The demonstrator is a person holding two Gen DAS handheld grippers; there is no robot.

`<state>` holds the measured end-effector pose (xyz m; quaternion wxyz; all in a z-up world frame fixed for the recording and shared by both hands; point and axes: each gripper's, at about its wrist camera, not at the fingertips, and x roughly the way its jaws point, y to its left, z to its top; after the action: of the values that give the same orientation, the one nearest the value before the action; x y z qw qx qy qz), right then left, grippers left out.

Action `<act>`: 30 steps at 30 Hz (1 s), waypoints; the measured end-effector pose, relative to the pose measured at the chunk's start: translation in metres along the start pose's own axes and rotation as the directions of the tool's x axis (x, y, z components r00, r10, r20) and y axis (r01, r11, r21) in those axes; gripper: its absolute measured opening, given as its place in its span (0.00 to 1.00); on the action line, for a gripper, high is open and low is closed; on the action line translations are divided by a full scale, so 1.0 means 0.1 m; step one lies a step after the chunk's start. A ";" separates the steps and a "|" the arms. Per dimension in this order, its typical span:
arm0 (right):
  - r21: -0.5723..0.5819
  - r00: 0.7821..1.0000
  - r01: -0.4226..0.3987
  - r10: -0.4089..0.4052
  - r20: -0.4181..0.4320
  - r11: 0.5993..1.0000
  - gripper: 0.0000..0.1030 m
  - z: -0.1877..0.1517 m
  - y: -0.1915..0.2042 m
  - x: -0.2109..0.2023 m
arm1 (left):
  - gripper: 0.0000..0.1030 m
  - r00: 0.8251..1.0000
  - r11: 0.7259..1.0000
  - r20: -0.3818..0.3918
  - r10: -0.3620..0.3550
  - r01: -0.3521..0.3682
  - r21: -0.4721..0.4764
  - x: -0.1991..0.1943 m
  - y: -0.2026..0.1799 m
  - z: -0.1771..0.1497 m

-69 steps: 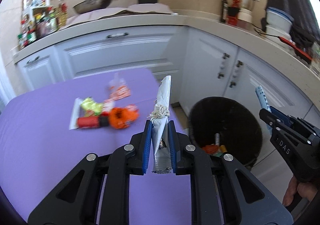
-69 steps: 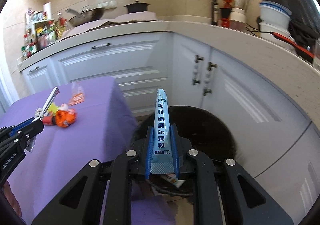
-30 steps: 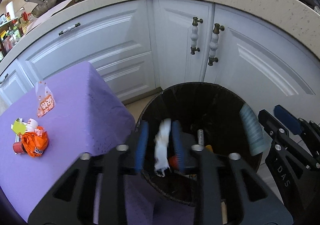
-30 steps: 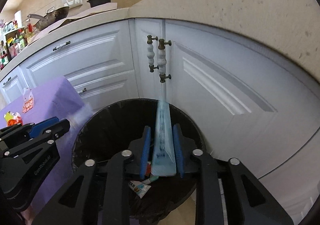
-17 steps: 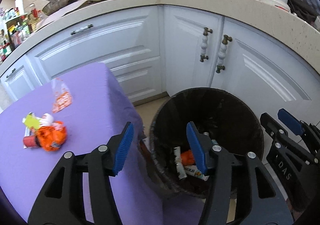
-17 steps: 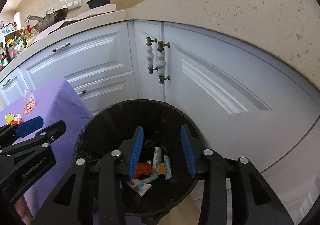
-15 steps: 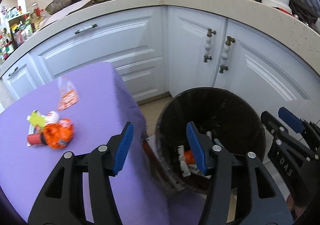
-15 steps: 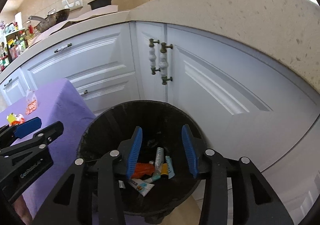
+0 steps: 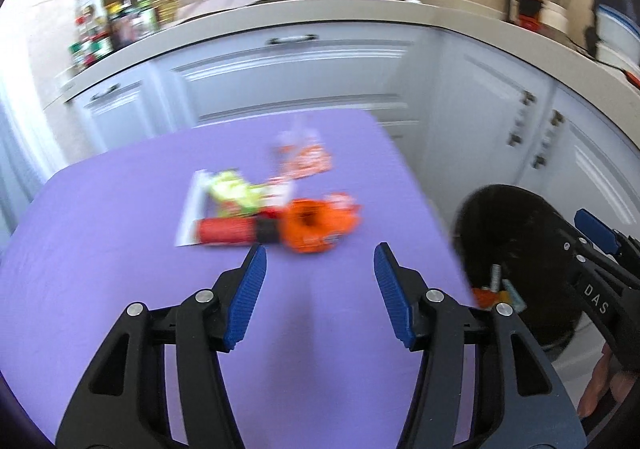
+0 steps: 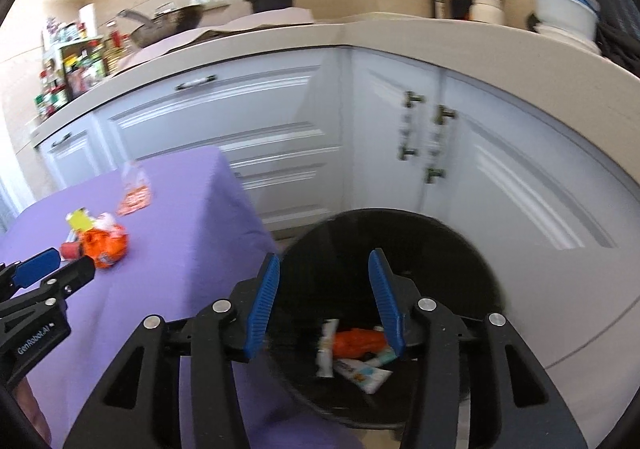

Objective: Collect trash
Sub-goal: 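Move both tools back over the table toward the orange bag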

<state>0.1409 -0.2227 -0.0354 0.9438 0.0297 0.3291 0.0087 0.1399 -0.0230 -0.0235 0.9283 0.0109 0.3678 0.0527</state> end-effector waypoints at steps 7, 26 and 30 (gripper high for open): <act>-0.069 0.997 -0.079 0.078 -0.019 0.994 0.49 0.05 0.54 0.11 | 0.53 0.997 0.994 -0.001 0.080 -0.080 -0.081 -0.10 0.62 -0.06; -0.197 0.978 -0.208 0.200 -0.062 0.958 0.66 0.15 1.60 0.34 | 0.54 0.977 0.950 -0.042 0.211 -0.215 -0.226 -0.13 1.65 -0.23; -0.208 0.978 -0.206 0.193 -0.083 0.956 0.67 0.15 1.67 0.41 | 0.54 0.973 0.942 -0.056 0.224 -0.231 -0.244 -0.11 1.76 -0.27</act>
<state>0.1830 -0.0549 -0.0391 0.9250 -0.0402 0.3507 0.1405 0.0979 0.1505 -0.0252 0.9048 -0.0643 0.3674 0.2054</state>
